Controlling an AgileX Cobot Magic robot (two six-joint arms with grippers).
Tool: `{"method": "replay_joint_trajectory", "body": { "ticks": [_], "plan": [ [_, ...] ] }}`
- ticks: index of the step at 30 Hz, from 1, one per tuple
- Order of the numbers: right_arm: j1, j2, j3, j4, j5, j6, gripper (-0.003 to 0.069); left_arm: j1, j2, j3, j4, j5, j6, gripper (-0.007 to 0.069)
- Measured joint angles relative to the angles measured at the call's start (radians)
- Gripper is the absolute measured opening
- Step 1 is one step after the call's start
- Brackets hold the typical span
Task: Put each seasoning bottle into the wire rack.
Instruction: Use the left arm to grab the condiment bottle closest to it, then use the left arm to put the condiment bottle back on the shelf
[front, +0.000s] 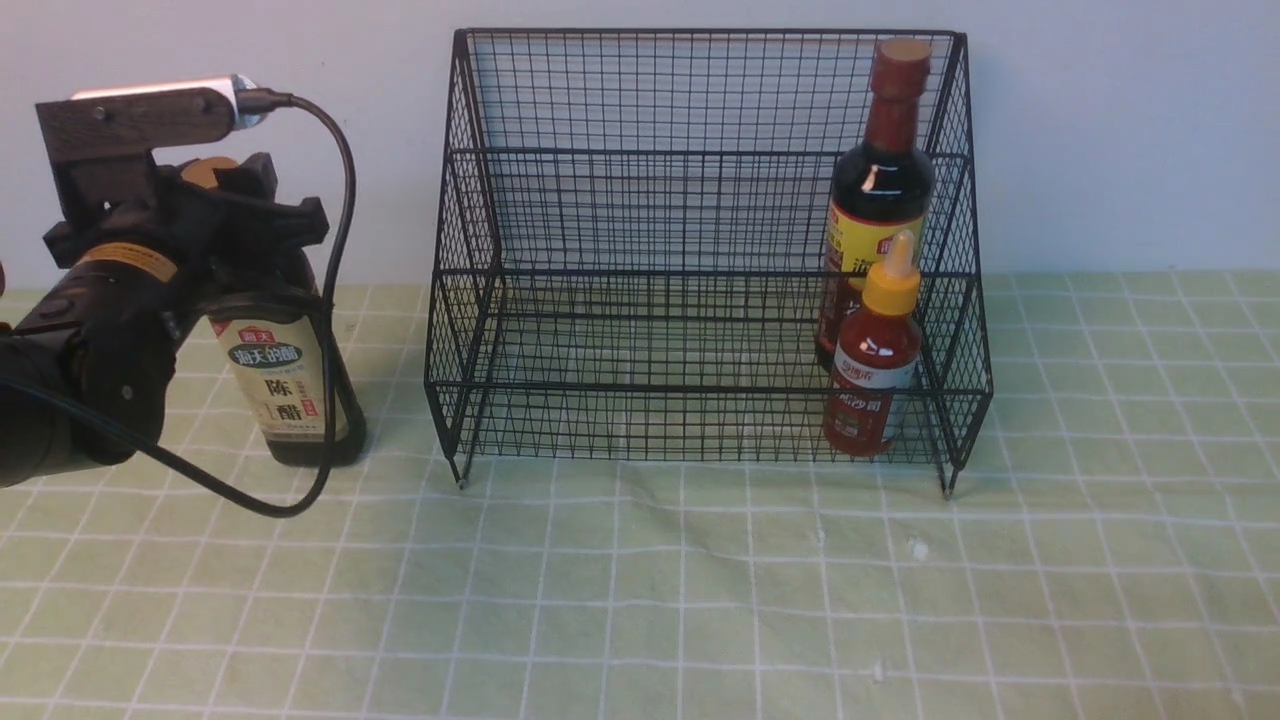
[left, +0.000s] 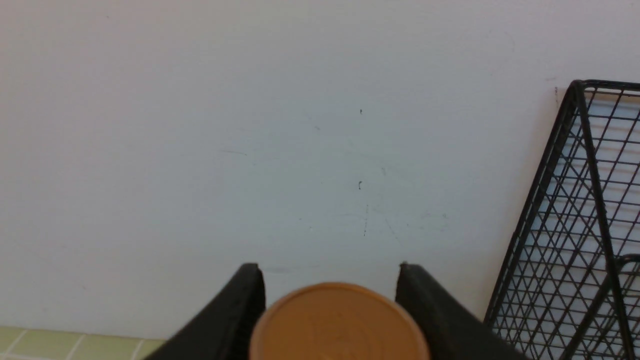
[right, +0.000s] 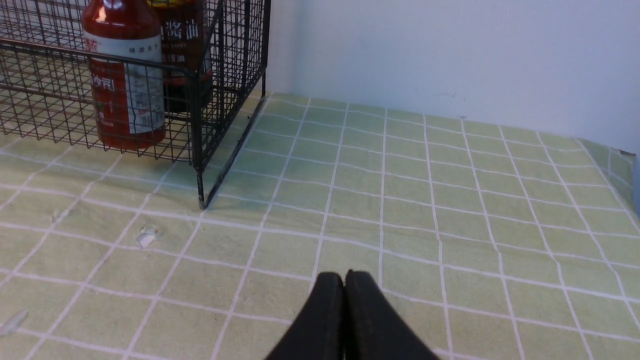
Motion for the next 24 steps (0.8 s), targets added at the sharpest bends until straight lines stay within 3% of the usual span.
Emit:
{"method": "replay_joint_trajectory", "body": {
  "ticks": [9, 19, 24],
  "plan": [
    [0.0, 0.0, 0.0, 0.0, 0.0, -0.001, -0.0015, 0.0, -0.124, -0.013, -0.014, 0.092, 0.042, 0.0302],
    [0.0, 0.0, 0.0, 0.0, 0.001, -0.001, -0.0015, -0.011, -0.252, -0.294, -0.163, 0.3, 0.196, 0.0302],
    [0.0, 0.0, 0.0, 0.0, 0.001, -0.001, -0.0015, -0.114, -0.244, -0.407, -0.286, 0.335, 0.311, 0.0302]
  ]
}}
